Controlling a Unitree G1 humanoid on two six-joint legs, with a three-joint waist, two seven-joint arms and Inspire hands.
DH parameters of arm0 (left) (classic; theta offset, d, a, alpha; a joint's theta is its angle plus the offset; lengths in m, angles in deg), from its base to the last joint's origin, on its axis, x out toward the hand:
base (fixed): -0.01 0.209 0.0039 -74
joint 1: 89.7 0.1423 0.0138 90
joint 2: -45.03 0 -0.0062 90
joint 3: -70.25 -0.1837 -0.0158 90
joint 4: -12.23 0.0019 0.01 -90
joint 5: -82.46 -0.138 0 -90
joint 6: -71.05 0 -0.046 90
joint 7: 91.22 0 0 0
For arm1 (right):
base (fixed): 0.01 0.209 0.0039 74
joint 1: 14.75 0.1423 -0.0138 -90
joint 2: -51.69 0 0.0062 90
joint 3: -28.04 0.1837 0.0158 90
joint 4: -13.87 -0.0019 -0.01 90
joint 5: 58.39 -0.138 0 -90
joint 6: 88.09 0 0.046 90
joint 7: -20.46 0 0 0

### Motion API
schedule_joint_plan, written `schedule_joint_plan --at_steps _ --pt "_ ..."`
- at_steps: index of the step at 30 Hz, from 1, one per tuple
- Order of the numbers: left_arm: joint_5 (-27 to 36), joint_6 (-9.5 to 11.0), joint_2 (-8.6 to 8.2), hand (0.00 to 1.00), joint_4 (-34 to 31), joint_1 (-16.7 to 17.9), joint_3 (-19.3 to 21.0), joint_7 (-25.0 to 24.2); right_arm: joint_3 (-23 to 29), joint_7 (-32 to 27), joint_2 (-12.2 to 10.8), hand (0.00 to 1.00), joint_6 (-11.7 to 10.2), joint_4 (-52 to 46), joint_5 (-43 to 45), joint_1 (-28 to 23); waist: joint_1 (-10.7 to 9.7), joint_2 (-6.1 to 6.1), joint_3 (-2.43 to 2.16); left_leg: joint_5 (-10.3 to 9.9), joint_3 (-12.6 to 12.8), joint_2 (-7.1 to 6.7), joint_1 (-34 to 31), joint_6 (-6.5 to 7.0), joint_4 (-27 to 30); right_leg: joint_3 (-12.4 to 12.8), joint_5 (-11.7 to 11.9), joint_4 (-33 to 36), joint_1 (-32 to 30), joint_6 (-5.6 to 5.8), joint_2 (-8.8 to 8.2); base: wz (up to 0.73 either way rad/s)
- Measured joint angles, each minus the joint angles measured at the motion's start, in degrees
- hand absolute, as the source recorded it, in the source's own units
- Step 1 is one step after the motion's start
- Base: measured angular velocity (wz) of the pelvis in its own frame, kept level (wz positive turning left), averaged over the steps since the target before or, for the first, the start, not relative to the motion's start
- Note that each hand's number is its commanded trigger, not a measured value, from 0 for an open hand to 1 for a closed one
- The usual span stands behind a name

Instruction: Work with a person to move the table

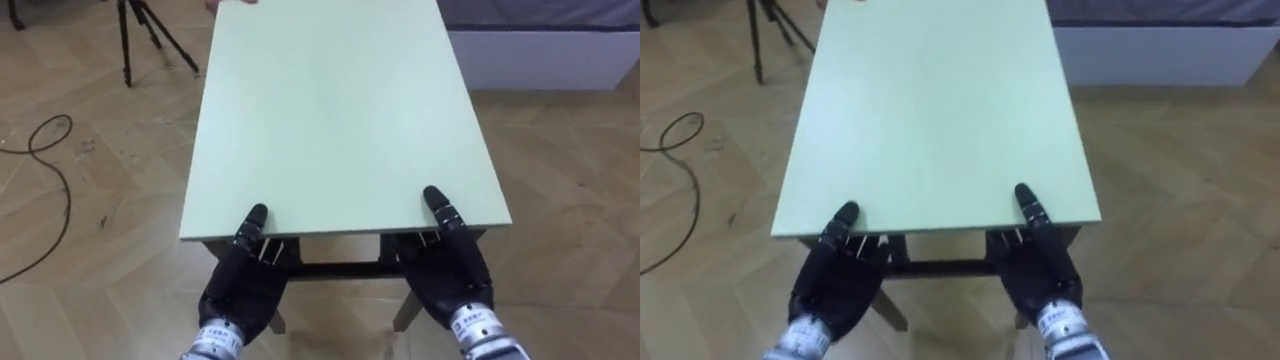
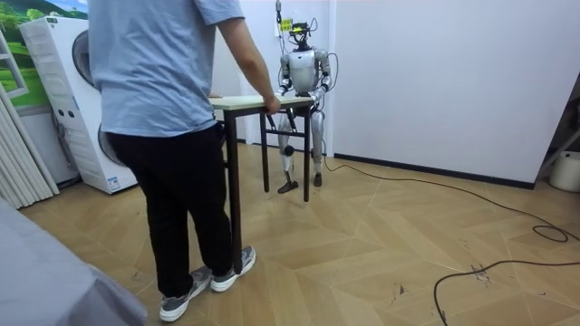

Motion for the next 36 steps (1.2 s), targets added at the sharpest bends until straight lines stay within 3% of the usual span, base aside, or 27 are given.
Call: schedule_joint_plan --at_steps 1,3,7,10,11,12,13,14,16,18,19,22,25,26,27,28,30,32,34,36 --pt "-0.04 0.0 -0.2 1.0 0.22 -0.26 -0.07 0.19 0.07 0.0 0.14 1.0 -0.07 0.0 0.13 0.01 -0.08 -0.04 -0.01 0.39 -0.01 -0.71 -0.39 0.7 -0.16 0.25 0.79 -0.43 -0.29 0.14 -0.4 0.12" --pt "-0.1 -0.03 -0.62 1.0 1.83 -0.95 -0.21 0.38 0.27 0.01 0.38 1.0 -0.57 0.28 1.4 -0.03 -0.18 -0.06 0.0 2.37 0.55 -3.49 -0.91 2.59 -1.83 1.34 4.05 -3.16 -0.46 0.68 -1.91 0.03" --pt "-0.15 -0.35 0.03 1.0 2.55 -0.97 -0.4 0.38 0.23 0.1 0.45 1.0 -0.71 0.44 2.48 0.04 0.18 -1.18 0.15 4.19 2.95 -6.52 -1.38 4.88 -3.17 3.35 7.21 -4.41 -1.82 1.53 -4.19 -0.17" --pt "-1.2 -0.98 0.73 1.0 2.75 -0.97 -0.32 0.38 0.52 0.09 0.16 1.0 -0.48 0.51 2.99 -0.39 0.09 -2.6 0.06 5.24 4.24 -8.05 -2.12 6.55 -2.97 5.9 10.61 -5.61 -2.3 5.49 -4.54 -0.11" --pt "-1.11 -1.11 0.77 1.0 2.77 -0.96 -0.29 0.38 0.78 0.09 0.28 1.0 -0.36 0.52 3.05 -0.37 0.44 -2.78 0.1 5.77 5.14 -8.03 -2.89 7.41 -2.99 7.1 11.39 -5.98 -2.83 9.51 -4.55 -0.09" --pt "-1.37 -1.42 0.83 1.0 2.9 -0.98 -0.26 0.39 1.0 0.09 0.21 1.0 -0.26 0.51 3.14 -0.72 0.42 -2.69 0.06 6.25 5.97 -7.52 -3.44 8.09 -3.04 9.22 8.93 0.5 -4.17 10.59 -5.52 0.05" --pt "-1.58 -1.49 0.89 1.0 2.95 -0.93 -0.26 0.48 1.05 0.1 0.22 1.0 0.12 0.49 3.08 -1.17 -0.23 -2.95 0.06 7.02 6.12 -7.48 -3.47 8.52 -3.72 11.48 3.53 11.59 -5.52 9.61 -6.93 0.2" --pt "-1.64 -1.49 1.05 1.0 2.94 -0.93 -0.35 0.48 1.07 0.1 0.17 1.0 0.23 0.49 2.93 -1.39 -0.3 -3.17 -0.02 7.42 6.21 -7.51 -3.5 8.71 -4.09 12.55 1.19 16.91 -5.88 9.44 -7.79 0.09" --pt "-2.01 -1.55 1.17 1.0 2.6 -0.72 -0.48 0.47 1.13 0.07 0.01 1.0 0.41 0.48 2.19 -1.96 0.0 -3.74 -0.33 8.75 6.38 -7.79 -4.24 9.34 -4.72 15.75 -5.64 34.46 -4.22 10.2 -10.9 -0.05" --pt "-2.31 -1.54 1.2 1.0 2.13 -0.57 -0.41 0.42 1.07 0.08 0.01 1.0 0.54 0.44 1.44 -2.06 0.13 -4.76 -0.47 9.79 6.56 -8.68 -5.18 9.88 -5.13 17.81 -8.18 40.78 -0.02 10.89 -12.69 -0.09" --pt "-2.44 -1.54 1.28 1.0 2.06 -0.57 -0.4 0.41 1.07 0.07 0.01 1.0 0.57 0.44 0.84 -2.09 0.22 -5.02 -0.49 10.08 6.87 -8.75 -5.49 10.04 -5.15 18.61 -8.71 41.72 1.8 11.25 -12.73 -0.2" --pt "-3.6 -1.54 1.25 1.0 1.33 -0.56 0.02 0.4 0.87 0.07 0.05 1.0 0.72 0.43 -0.26 -2.13 2.08 -6.02 -0.45 11.72 8.62 -8.68 -7.51 10.25 -5.59 20.17 -10.65 38.9 10.62 12.11 -11.16 -0.31" --pt "-2.61 -1.41 1.21 1.0 0.14 -1.24 0.55 0.41 0.78 0.45 -0.77 1.0 0.71 0.07 -0.78 -1.41 3.94 -7.61 -0.67 14.77 10.49 -8.41 -12.17 9.89 -6.36 20.19 -14.64 20.47 18.5 12.14 -6.02 -0.27" --pt "-2.15 -1.41 1.29 1.0 0.05 -1.38 0.54 0.41 0.76 0.45 -0.91 1.0 0.73 0.02 -0.76 -1.15 4.11 -7.84 -0.7 15.35 10.97 -8.35 -12.8 9.92 -6.5 20.13 -16.12 17.18 19.55 11.71 -5.31 -0.28" --pt "-2.07 -1.4 1.25 1.0 0.01 -1.78 0.85 0.42 0.76 0.45 -0.91 1.0 0.74 0.01 -0.83 -0.54 4.91 -7.91 -0.81 16.31 11.9 -7.72 -14.2 9.23 -6.56 20.18 -18.52 10.79 20.86 11.27 -3.98 -0.36" --pt "-2.06 -1.41 1.6 1.0 -0.02 -2.44 1.17 0.43 0.69 0.44 -0.99 1.0 0.75 0.01 -0.8 0.09 5.63 -8.04 -0.85 17.44 12.26 -6.83 -15.75 7.79 -6.66 20.2 -19.31 4.92 21.76 10.85 -2.67 -0.39" --pt "-2.03 -1.41 2.18 1.0 -0.02 -3.47 1.41 0.52 0.64 0.4 -1.17 1.0 0.8 0.01 -0.74 0.76 7.07 -8.17 -0.88 19.49 12.62 -5.18 -17.5 6.47 -7.05 19.95 -19.27 -1.1 22.09 10.68 -0.73 -0.32" --pt "-2.15 -1.41 2.58 1.0 -0.08 -3.82 1.44 0.89 0.52 0.2 -1.42 1.0 0.79 0.03 -0.77 0.83 7.78 -8.19 -0.93 21.64 12.63 -3.98 -18.25 6.19 -7.75 19.17 -19.13 -4.09 22.16 10.44 0.79 -0.17" --pt "-2.17 -1.4 2.64 1.0 -0.08 -3.69 1.31 1.07 0.45 0.11 -1.41 1.0 0.71 0.16 -0.9 0.54 7.67 -7.78 -0.9 24.31 12.23 -3.26 -18.27 5.81 -9.76 18.14 -18.63 -5.85 22.15 9.66 2.33 0.06" --pt "-2.84 -1.44 2.74 1.0 -0.18 -3.2 0.92 1.06 0.48 0.18 -1.48 1.0 0.7 0.15 -1.58 -0.73 7.58 -7.49 -1.05 27.83 10.93 -2.77 -17.89 4.88 -12.92 16.81 -17.58 -6.81 22.14 8.0 4.5 0.22"
